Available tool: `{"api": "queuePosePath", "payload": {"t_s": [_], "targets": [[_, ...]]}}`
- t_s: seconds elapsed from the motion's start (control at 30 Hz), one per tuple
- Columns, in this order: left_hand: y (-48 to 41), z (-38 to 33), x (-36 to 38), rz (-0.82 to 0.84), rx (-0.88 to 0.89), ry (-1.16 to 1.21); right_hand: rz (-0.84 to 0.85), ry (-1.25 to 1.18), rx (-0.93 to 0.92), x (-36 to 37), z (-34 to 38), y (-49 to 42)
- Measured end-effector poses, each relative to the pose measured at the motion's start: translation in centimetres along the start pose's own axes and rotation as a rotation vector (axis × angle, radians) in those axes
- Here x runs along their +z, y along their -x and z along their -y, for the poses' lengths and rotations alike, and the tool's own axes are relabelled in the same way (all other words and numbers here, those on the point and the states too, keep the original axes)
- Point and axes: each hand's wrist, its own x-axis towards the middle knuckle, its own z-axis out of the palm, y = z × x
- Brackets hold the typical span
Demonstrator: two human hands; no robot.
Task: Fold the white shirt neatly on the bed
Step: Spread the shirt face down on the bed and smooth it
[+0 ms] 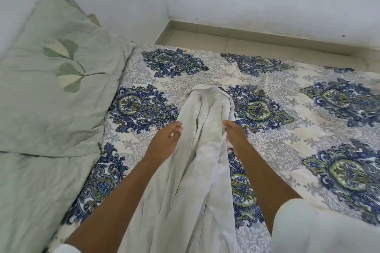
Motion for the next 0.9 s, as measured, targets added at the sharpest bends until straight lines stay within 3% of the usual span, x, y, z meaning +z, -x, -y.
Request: {"api": "queuePosePath", "payload": {"t_s": [0.23,0.33,0.43,0.5,0.6,0.8,0.9], "targets": [[-6.3,1.9,1.1,-0.038,0.041,-0.225,-0.071,-0.098,0.050,2.0,0.2,-5.1],[-8.5,2.2,1.7,-0.039,-0.046,-0.260,-0.094,-0.120,0.009,2.0,0.6,-5.5],[-9.6,2.2,2.6,-0.005,-0.214,-0.169,-0.134,-0.341,0.024,1.2,0.2,-5.1],[-10.2,2.6,3.1,0.005,-0.308,-0.147,-0.085,-0.592,0.083,-0.3,-0.2,-4.3],[-10.2,3.4,3.7,0.024,-0.389,-0.184,0.005,-0.759,0.072,-3.9,-0.7,-3.4],[-8.6,2.6,5.5,-0.104,-0.148,-0.485,-0.050,-0.841,0.084,-9.9,-3.1,-2.3],[-7.8,1.5,6.8,-0.053,-0.036,-0.571,-0.053,-0.780,0.097,-11.1,-4.0,-1.2]]}}
